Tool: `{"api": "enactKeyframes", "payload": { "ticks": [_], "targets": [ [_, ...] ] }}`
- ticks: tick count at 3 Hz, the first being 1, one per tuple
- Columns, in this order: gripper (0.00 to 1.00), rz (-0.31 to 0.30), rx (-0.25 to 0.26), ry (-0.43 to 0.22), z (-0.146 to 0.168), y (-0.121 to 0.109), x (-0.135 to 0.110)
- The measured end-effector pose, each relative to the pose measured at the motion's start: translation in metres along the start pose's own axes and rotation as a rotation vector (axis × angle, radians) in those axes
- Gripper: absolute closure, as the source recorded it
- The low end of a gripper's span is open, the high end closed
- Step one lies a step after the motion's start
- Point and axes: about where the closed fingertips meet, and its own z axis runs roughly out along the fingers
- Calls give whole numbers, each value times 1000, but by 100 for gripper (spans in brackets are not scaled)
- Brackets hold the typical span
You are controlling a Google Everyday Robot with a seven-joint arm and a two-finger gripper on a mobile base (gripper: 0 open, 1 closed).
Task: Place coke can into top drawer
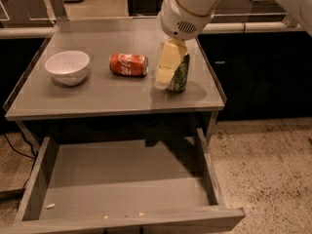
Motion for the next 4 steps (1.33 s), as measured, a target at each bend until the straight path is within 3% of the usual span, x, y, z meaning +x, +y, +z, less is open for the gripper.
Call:
{"api": "enactKeyframes", "payload": {
  "ticks": [1, 2, 4],
  "targets": [
    [0, -32, 34, 7, 20, -38, -9],
    [0, -21, 96, -55, 34, -61, -16],
    [0, 97, 241, -190, 61, -86, 10]
  ]
}}
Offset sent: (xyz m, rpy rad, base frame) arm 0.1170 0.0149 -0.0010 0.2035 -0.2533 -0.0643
